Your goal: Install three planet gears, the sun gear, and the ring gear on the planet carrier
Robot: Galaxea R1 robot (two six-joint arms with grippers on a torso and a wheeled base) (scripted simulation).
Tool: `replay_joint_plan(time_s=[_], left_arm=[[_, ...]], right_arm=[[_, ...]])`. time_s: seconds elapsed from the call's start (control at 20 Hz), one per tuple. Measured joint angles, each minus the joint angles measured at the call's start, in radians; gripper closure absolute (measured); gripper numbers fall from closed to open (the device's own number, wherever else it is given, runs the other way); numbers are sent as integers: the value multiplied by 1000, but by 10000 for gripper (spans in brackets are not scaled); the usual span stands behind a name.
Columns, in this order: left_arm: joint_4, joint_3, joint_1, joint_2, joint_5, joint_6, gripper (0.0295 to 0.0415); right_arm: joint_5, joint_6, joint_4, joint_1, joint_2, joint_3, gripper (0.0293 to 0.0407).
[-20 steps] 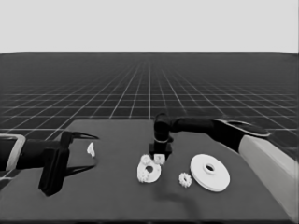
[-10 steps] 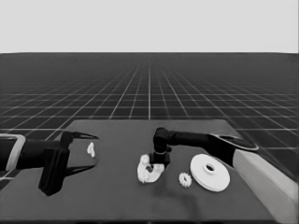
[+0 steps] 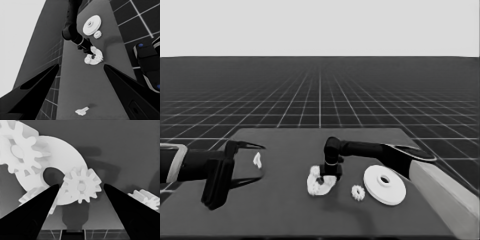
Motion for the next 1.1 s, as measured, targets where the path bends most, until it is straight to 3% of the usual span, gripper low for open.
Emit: replay_joint_plan(time_s=[0.1,0.2,0.35,0.6,0.65,0.75,1.1], left_arm=[[0,0,0,0,0,0,326],[0,0,0,0,0,0,326],[0,0,0,0,0,0,326],[0,0,0,0,0,0,326],[0,0,0,0,0,0,326],[0,0,0,0,0,0,326],[0,0,0,0,0,0,326]], right_arm=[[0,0,0,0,0,0,315],[-40,49,93,98,-22,81,315],[-49,60,138,147,-26,98,315],[-51,62,150,157,-26,100,315],[-59,110,147,156,-185,328,315],[-58,99,148,157,-367,480,315],[-52,69,149,158,-453,534,315]])
